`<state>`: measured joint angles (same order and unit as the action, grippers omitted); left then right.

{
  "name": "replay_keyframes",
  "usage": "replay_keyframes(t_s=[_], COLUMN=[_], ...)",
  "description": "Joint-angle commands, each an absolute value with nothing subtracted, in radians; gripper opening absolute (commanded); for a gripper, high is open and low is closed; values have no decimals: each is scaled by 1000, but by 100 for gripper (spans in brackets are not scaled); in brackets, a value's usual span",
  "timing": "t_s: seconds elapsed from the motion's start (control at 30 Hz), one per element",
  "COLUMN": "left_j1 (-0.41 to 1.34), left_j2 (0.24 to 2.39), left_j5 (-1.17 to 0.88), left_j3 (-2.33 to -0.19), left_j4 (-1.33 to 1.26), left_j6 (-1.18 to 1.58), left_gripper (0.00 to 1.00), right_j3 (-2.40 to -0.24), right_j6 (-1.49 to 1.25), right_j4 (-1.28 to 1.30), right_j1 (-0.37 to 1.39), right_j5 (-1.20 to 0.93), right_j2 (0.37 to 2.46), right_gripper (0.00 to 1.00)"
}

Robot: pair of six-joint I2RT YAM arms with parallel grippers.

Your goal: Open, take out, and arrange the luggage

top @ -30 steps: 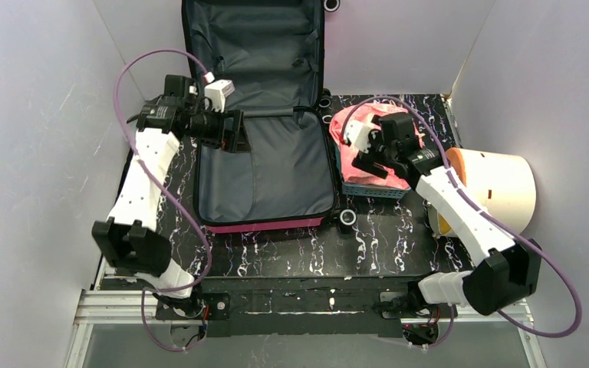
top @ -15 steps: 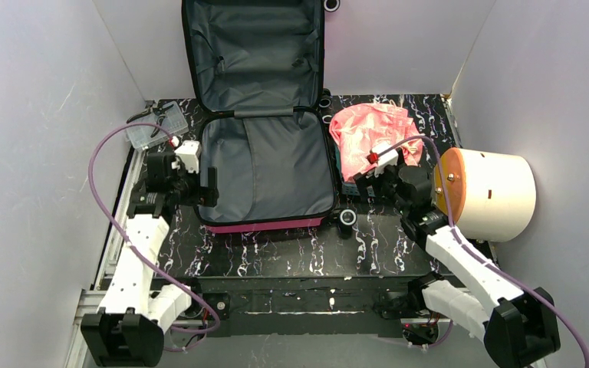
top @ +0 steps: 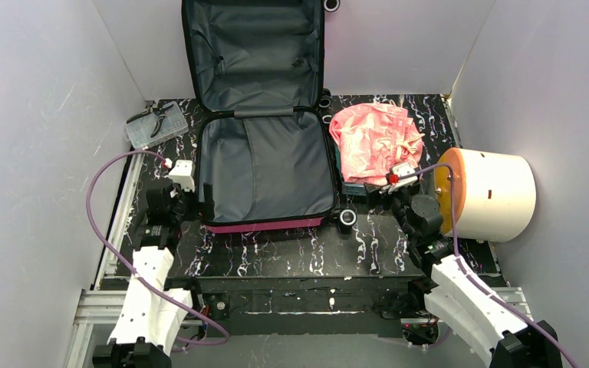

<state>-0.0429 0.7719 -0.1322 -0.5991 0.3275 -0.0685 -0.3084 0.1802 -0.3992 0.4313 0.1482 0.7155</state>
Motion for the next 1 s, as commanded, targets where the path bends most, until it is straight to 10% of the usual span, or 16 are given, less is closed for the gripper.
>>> replay_keyframes(t_s=[0.0, 0.27, 0.97], left_j1=[-48, -48, -61], left_j2=[653, 294, 262], left_j5=[-169, -299, -156], left_j3=[-557, -333, -245], left_j4=[283, 97, 64], left_j6=[-101, -172, -21], left_gripper=[98, 98, 98], right_j3=[-256, -163, -103], right_j6=[128, 90, 89], right_j4=[-538, -566, -593], right_j1=[426, 426, 426], right_j5=[137, 292, 503], right_j2=[629, 485, 499], right_gripper=[98, 98, 98])
